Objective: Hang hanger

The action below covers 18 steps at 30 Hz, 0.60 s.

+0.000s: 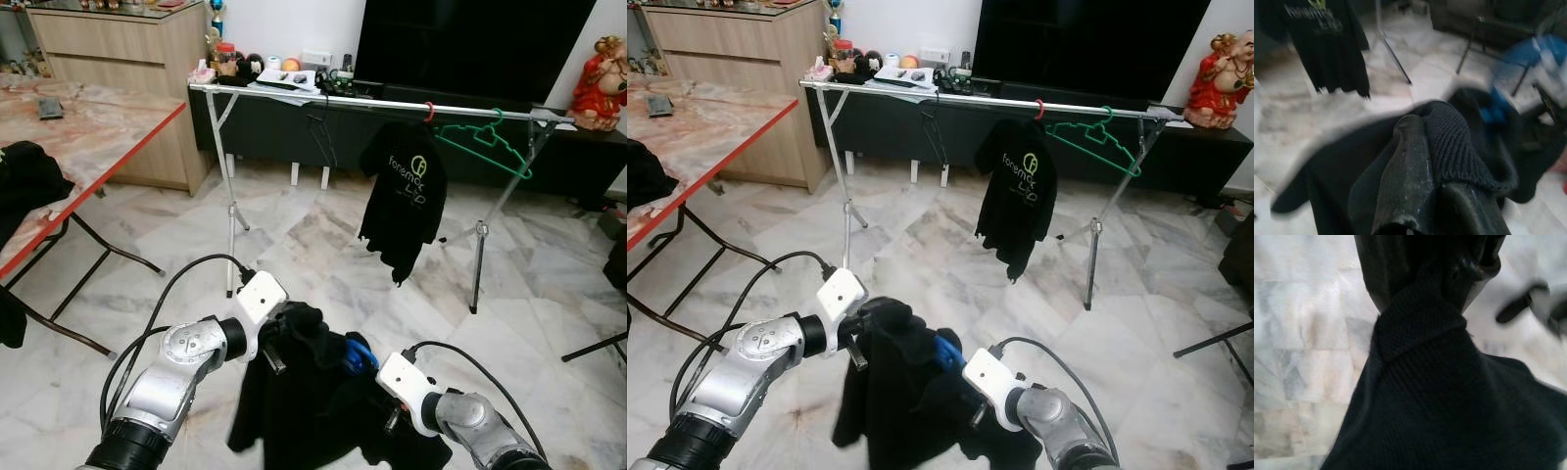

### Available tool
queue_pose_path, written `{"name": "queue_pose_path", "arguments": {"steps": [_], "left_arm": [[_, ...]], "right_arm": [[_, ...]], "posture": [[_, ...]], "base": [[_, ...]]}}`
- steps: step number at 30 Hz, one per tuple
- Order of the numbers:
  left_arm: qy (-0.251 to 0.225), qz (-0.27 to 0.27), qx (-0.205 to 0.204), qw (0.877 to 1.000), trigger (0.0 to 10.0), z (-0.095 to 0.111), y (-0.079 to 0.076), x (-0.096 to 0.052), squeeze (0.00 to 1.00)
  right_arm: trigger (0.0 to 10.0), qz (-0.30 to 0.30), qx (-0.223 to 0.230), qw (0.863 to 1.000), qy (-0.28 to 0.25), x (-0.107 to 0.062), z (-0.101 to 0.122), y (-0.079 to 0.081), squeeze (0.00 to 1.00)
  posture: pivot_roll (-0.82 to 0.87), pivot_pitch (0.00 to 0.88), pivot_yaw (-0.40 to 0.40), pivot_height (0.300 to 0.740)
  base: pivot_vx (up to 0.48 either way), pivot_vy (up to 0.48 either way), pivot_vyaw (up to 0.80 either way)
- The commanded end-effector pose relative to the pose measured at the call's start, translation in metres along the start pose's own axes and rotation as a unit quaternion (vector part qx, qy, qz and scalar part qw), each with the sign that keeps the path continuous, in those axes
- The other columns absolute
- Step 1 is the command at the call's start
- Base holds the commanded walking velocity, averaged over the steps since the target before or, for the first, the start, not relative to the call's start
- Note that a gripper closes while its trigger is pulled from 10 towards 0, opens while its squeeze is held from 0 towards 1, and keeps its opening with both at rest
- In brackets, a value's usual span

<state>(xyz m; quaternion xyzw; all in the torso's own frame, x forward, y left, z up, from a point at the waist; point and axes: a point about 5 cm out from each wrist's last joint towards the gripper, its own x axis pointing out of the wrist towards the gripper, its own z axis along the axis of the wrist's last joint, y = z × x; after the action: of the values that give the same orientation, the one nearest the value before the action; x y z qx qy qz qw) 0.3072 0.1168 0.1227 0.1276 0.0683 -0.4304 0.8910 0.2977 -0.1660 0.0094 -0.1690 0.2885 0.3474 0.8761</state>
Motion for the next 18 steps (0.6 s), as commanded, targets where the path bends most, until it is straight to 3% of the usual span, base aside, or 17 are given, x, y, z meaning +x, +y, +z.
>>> {"name": "queue_pose_path", "arguments": {"steps": [1,4,5,8,10,11,12,14,15,16,18], "left_arm": [[0.014,-0.015,0.007,1.000,0.0,0.000,-0.011,0.004,0.00],[0.021,-0.020,0.006,1.000,0.0,-0.002,-0.018,0.007,0.00],[0.021,-0.023,0.006,1.000,1.4,-0.001,-0.020,0.008,0.00],[0.007,-0.029,0.007,1.000,1.5,0.006,-0.022,0.009,0.00],[0.003,-0.037,0.016,0.999,4.6,0.008,-0.024,0.009,0.00],[0.002,-0.040,0.018,0.999,4.6,0.008,-0.024,0.009,0.00],[-0.002,-0.064,0.014,0.998,10.0,0.011,-0.031,0.010,0.00],[-0.008,-0.078,0.007,0.997,10.0,0.014,-0.036,0.011,0.00],[-0.016,-0.078,0.001,0.997,10.0,0.016,-0.038,0.012,0.67],[-0.023,-0.076,-0.003,0.997,10.0,0.019,-0.040,0.014,1.00],[-0.027,-0.070,0.001,0.997,10.0,0.020,-0.041,0.015,1.00]], "right_arm": [[0.0,-0.012,0.043,0.998,-0.033,-0.002,0.005,-0.005,0.00],[0.0,-0.016,0.045,0.998,-0.043,-0.003,0.004,-0.005,0.00],[0.0,-0.037,0.054,0.997,-0.045,-0.004,0.004,-0.008,0.00],[0.0,-0.089,0.056,0.994,-0.040,-0.006,0.005,-0.017,0.00],[0.0,-0.096,0.062,0.992,-0.043,-0.006,0.007,-0.019,0.00],[0.0,-0.097,0.064,0.992,-0.044,-0.006,0.007,-0.019,0.00],[0.0,-0.109,0.067,0.991,-0.049,-0.006,0.012,-0.023,0.00],[0.0,-0.119,0.067,0.989,-0.055,-0.006,0.017,-0.026,0.00],[0.0,-0.129,0.067,0.988,-0.059,-0.006,0.021,-0.029,0.00],[0.0,-0.144,0.066,0.986,-0.062,-0.007,0.024,-0.032,0.00],[0.0,-0.155,0.066,0.984,-0.065,-0.008,0.027,-0.035,0.00]], "posture": [[0.03,0.000,-0.050,0.740],[0.03,0.000,-0.048,0.740],[0.03,0.000,-0.047,0.740],[0.04,0.000,-0.045,0.740],[0.04,0.000,-0.044,0.740],[0.04,0.000,-0.044,0.740],[0.04,0.000,-0.044,0.740],[0.04,0.000,-0.045,0.740],[0.04,0.000,-0.047,0.740],[0.04,0.000,-0.049,0.740],[0.04,0.000,-0.050,0.740]], "base": [[0.000,0.000,0.00],[0.000,0.000,0.00],[0.000,0.000,0.00],[0.000,0.000,0.00],[0.000,0.000,0.00],[0.000,0.000,0.00],[0.000,0.000,0.00],[0.000,0.000,0.00],[0.000,0.000,0.00],[0.000,0.000,0.00],[0.000,0.000,0.00]]}}
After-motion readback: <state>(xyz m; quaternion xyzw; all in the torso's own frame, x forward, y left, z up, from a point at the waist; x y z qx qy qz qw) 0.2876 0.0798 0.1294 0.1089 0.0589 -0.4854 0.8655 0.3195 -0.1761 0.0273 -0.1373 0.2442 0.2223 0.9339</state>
